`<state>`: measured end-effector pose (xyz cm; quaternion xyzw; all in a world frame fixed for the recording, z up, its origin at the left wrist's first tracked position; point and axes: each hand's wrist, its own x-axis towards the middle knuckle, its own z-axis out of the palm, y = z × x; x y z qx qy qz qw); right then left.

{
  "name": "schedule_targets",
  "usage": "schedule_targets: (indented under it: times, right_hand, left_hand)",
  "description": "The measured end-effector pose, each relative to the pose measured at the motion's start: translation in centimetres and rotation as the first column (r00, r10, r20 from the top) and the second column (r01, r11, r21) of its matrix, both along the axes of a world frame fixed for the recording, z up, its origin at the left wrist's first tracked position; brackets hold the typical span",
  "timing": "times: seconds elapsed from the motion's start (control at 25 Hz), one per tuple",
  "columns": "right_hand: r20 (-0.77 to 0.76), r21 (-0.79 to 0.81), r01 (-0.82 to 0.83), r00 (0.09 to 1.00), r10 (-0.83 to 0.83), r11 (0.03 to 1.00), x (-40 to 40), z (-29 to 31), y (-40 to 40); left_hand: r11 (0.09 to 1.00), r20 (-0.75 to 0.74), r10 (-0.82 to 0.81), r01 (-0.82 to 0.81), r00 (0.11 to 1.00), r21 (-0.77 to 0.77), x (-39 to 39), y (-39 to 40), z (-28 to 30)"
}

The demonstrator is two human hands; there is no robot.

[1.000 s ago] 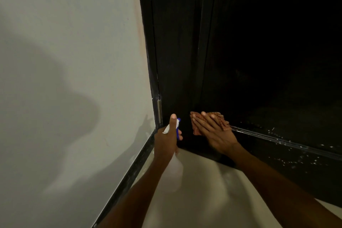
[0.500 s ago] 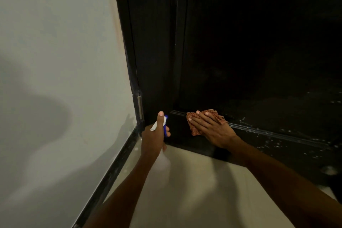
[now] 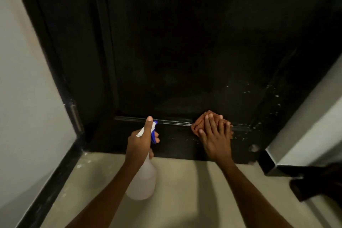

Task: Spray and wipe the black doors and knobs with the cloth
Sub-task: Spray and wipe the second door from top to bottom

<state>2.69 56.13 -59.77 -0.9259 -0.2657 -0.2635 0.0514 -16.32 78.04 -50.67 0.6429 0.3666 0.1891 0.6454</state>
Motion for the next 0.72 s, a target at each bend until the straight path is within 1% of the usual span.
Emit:
schedule_targets:
  times: [0.04,0.08,0.12,0.2,0.24,0.32,0.4,0.44,0.48,0.52,0.56,0.6,0.64,0.68,0.72]
  right_hand:
    - [-0.088,0.163,0.124,0.990,-0.110,0.979,-0.5,0.2,0.8]
    - [-0.186,0.329,0.248,0.963,-0.195,0.911,-0.8,0.5,1.9]
    - [-0.282,0.464,0.333,0.934,-0.220,0.821,-1.2,1.0,3.5]
    - [-0.404,0.634,0.413,0.898,-0.176,0.653,-1.8,2.3,5.9]
    - [-0.440,0.705,0.433,0.888,-0.133,0.562,-2.1,3.4,7.1]
    - [-0.505,0.811,0.486,0.863,-0.029,0.325,-2.8,6.2,9.0]
    - [-0.536,0.843,0.530,0.841,0.071,0.091,-3.3,9.4,10.8]
    - [-0.520,0.853,0.522,0.847,0.108,0.005,-3.4,11.1,11.8]
    - [-0.474,0.876,0.481,0.872,0.123,-0.029,-3.5,12.4,12.9]
    - [-0.409,0.912,0.411,0.905,0.119,0.010,-3.6,13.3,14.0]
    - [-0.329,0.939,0.315,0.939,0.099,0.138,-3.7,13.5,15.1]
    - [-0.216,0.923,0.178,0.973,0.077,0.342,-3.7,12.7,16.0]
    - [-0.050,0.808,-0.012,0.995,0.090,0.590,-3.7,11.2,16.3]
    - [0.140,0.559,-0.233,0.972,0.187,0.796,-3.5,9.4,16.0]
    - [0.251,0.219,-0.402,0.904,0.346,0.889,-3.0,7.3,15.1]
  left_hand:
    - [0.999,-0.001,-0.021,0.021,1.000,0.024,0.5,-0.9,0.3]
    - [0.998,-0.007,-0.039,0.039,0.999,0.052,0.9,-1.6,0.9]
    - [0.996,-0.011,-0.055,0.056,0.998,0.073,1.1,-1.9,1.7]
    - [0.991,0.006,-0.102,0.101,0.995,0.092,1.4,-2.5,3.3]
    - [0.987,0.016,-0.117,0.114,0.993,0.113,1.5,-2.2,4.0]
    - [0.976,0.031,-0.143,0.136,0.989,0.171,1.7,-1.5,5.4]
    - [0.962,0.034,-0.170,0.159,0.985,0.221,1.8,-0.5,6.7]
    - [0.958,0.027,-0.175,0.163,0.984,0.238,1.7,0.0,7.4]
    - [0.953,0.027,-0.178,0.166,0.984,0.253,1.5,0.5,7.8]
    - [0.948,0.032,-0.185,0.170,0.982,0.268,1.2,0.8,8.2]
    - [0.941,0.043,-0.196,0.175,0.980,0.290,0.9,1.3,8.5]
    - [0.935,0.059,-0.206,0.179,0.977,0.307,0.4,1.6,8.7]
    - [0.932,0.079,-0.208,0.173,0.975,0.318,0.2,2.0,8.9]
    - [0.931,0.098,-0.203,0.161,0.974,0.327,-0.1,2.2,9.2]
    - [0.930,0.110,-0.198,0.152,0.974,0.335,-0.2,2.4,9.5]
